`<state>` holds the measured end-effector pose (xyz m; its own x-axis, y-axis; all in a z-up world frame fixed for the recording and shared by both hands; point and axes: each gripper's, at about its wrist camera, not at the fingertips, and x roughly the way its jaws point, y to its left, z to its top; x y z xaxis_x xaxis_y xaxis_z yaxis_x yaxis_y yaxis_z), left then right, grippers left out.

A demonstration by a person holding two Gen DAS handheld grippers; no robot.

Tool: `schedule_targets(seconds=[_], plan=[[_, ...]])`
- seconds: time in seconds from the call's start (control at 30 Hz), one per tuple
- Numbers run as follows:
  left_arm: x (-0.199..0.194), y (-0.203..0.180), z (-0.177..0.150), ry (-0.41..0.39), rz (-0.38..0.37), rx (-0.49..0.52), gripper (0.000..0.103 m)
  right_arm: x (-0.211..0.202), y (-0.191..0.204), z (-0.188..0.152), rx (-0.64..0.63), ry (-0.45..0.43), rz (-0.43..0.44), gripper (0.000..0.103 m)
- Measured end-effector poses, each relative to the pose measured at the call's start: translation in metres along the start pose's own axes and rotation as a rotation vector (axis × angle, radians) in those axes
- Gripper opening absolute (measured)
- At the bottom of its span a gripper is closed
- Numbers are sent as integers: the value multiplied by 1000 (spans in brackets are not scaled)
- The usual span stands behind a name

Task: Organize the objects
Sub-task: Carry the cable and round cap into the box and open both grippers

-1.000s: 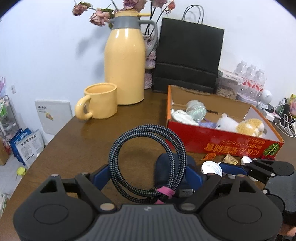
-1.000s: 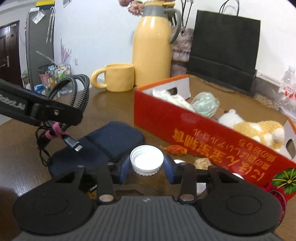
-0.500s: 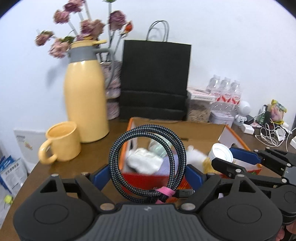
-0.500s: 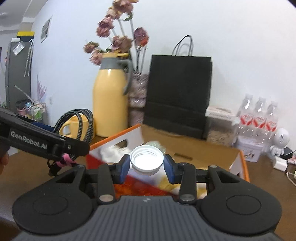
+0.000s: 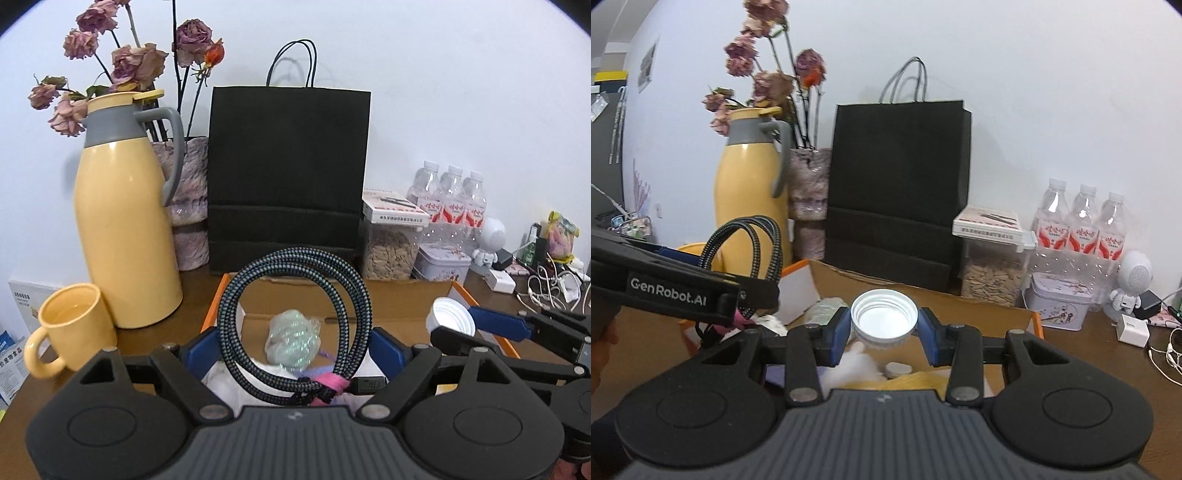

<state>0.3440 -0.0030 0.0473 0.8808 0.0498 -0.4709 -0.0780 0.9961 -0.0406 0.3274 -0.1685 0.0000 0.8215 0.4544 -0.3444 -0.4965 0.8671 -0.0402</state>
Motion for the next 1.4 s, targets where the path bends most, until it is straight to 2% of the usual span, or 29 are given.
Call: schedule_targets(seconds=[0.23, 0.53, 0.57, 0.6, 0.67, 0.77, 0.9, 1.17, 1.4], plan=[[23, 5, 10, 5, 14, 8, 86, 22, -8, 0, 4, 38, -11, 40], [48, 4, 3, 48, 9, 31, 87, 37, -10, -5, -5, 77, -38, 42], [50, 5, 2, 54, 5, 23, 87, 38, -10, -5, -6, 82, -42, 53], [51, 7, 2, 59, 5, 12, 93, 38, -10, -6, -7, 88, -55, 78], [51, 9, 1, 48, 25, -9, 103, 37, -10, -7, -17, 76, -78, 103], [49, 12, 0, 28, 59, -32, 103, 35, -8, -6, -32, 68, -91, 103], [50, 17, 1, 31, 55, -57, 103, 34, -9, -6, -29, 67, -87, 103], [46, 12, 2, 14, 48, -44, 103, 31, -8, -4, -32, 63, -88, 103], [29, 11, -2, -29, 41, -34, 103, 24, -6, -1, -33, 47, -85, 103]])
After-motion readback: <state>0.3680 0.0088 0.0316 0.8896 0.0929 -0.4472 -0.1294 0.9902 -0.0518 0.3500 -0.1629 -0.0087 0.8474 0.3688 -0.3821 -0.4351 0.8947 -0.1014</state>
